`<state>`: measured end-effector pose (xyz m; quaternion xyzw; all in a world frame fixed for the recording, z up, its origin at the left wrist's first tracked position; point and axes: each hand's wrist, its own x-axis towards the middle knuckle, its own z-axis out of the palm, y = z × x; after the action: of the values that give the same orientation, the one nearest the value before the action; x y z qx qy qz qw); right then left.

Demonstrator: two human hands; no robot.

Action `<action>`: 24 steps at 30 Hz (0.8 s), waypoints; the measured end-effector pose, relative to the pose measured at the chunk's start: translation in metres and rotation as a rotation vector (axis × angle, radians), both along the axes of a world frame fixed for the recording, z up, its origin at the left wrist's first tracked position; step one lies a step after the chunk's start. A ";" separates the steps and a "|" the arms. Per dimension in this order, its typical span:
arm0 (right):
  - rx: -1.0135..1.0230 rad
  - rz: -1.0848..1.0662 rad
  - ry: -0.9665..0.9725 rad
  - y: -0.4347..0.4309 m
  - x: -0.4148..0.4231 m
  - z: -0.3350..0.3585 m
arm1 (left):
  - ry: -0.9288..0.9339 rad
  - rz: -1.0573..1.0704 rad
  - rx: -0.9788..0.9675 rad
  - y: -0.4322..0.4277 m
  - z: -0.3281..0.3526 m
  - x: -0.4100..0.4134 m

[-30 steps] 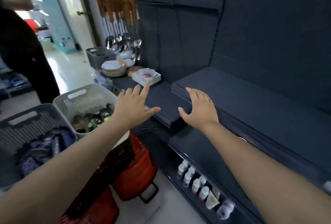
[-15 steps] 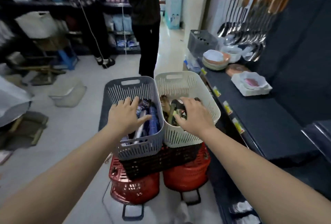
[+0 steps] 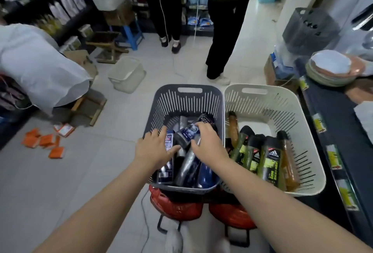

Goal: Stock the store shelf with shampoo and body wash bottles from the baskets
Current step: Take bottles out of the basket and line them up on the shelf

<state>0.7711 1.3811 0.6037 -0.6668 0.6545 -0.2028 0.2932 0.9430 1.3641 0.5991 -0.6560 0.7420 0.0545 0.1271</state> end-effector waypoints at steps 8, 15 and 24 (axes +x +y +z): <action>0.555 -0.585 -0.141 -0.015 0.030 -0.054 | 0.028 -0.124 0.074 -0.036 -0.025 0.007; 0.619 -0.699 -0.094 -0.030 0.045 -0.079 | 0.112 -0.222 0.107 -0.058 -0.049 0.002; 0.618 -0.703 -0.083 -0.023 0.030 -0.093 | 0.257 -0.276 0.229 -0.054 -0.071 -0.019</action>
<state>0.8012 1.3579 0.5108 -0.2776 0.8580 -0.1119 0.4175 0.9238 1.3098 0.5285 -0.5170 0.8239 0.2036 0.1115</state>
